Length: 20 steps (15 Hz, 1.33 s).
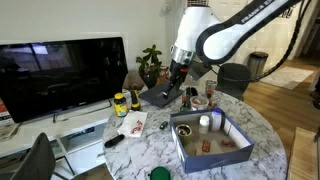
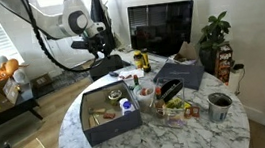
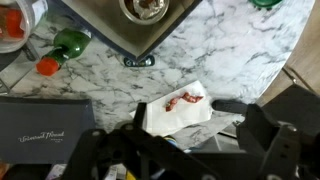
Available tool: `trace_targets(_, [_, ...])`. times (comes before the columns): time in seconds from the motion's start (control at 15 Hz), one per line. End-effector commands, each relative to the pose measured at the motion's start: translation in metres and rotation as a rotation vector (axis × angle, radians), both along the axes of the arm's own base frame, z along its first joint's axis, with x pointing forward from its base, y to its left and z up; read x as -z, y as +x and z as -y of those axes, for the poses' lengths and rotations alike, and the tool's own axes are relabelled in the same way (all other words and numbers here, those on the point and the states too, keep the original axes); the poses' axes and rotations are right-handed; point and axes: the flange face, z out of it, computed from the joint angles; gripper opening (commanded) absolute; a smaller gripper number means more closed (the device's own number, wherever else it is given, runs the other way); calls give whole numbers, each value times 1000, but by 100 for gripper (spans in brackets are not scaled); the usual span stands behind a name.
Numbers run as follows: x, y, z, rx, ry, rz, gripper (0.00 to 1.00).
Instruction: Pick up one red ketchup sachet from the white paper towel and put it in the box
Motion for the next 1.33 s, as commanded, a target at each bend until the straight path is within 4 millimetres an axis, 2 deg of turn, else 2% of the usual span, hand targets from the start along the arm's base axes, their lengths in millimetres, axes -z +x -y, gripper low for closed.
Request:
trace_targets(0.0, [29,68,-4,43,44,-48,100])
trace_targets(0.33, [59,120,-39,1,81,-127,100])
trace_targets(0.4, [49,99,-23,23,60,-90,100])
trace_targets(0.53, [54,106,-28,21,63,-91,100])
trace_targets(0.73, [49,106,-25,25,62,-84,100])
trace_targets(0.8, [55,105,-29,43,64,-89,100])
trace_targets(1.0, [97,107,-45,176,66,-107,100])
trace_targets(1.27, [144,111,-77,278,70,-79,100])
